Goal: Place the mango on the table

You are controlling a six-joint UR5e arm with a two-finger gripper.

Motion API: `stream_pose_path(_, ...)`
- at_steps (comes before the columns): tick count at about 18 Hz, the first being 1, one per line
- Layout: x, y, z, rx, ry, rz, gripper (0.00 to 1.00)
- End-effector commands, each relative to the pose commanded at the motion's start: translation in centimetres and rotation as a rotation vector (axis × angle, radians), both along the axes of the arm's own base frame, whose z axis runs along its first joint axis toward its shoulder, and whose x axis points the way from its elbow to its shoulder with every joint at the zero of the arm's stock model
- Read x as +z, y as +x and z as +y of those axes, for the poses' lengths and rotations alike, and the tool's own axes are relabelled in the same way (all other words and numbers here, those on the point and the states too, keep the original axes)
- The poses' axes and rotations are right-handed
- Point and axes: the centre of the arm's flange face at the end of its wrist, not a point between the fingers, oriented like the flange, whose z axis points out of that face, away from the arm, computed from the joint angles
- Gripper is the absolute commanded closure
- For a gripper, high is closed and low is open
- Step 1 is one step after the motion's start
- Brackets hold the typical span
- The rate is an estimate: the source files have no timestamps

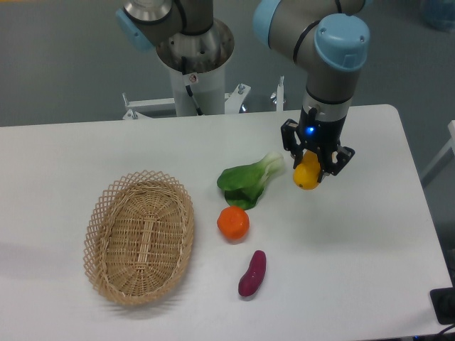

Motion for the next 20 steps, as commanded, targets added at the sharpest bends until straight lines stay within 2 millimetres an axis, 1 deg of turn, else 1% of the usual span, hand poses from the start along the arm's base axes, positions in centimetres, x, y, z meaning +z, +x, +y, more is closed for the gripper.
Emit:
stream_pose_path(3,-0.5,0.2,-0.1,-0.001,-0.004,-0.005,0.52)
stream_pose_path(12,-0.9,0.4,0.0,-0.004,-0.007,-0.007,0.52)
stream_pose_path(15,-0.9,0.6,0.3,-0.009,-0.005,-0.004,0.52)
stream_pose_path(18,-1.5,0.6,1.0,-0.004,0.004,0.008,0.52)
stream_pose_path(20,-2.3,0.5,1.8,0.005,0.021,0.027,0.52)
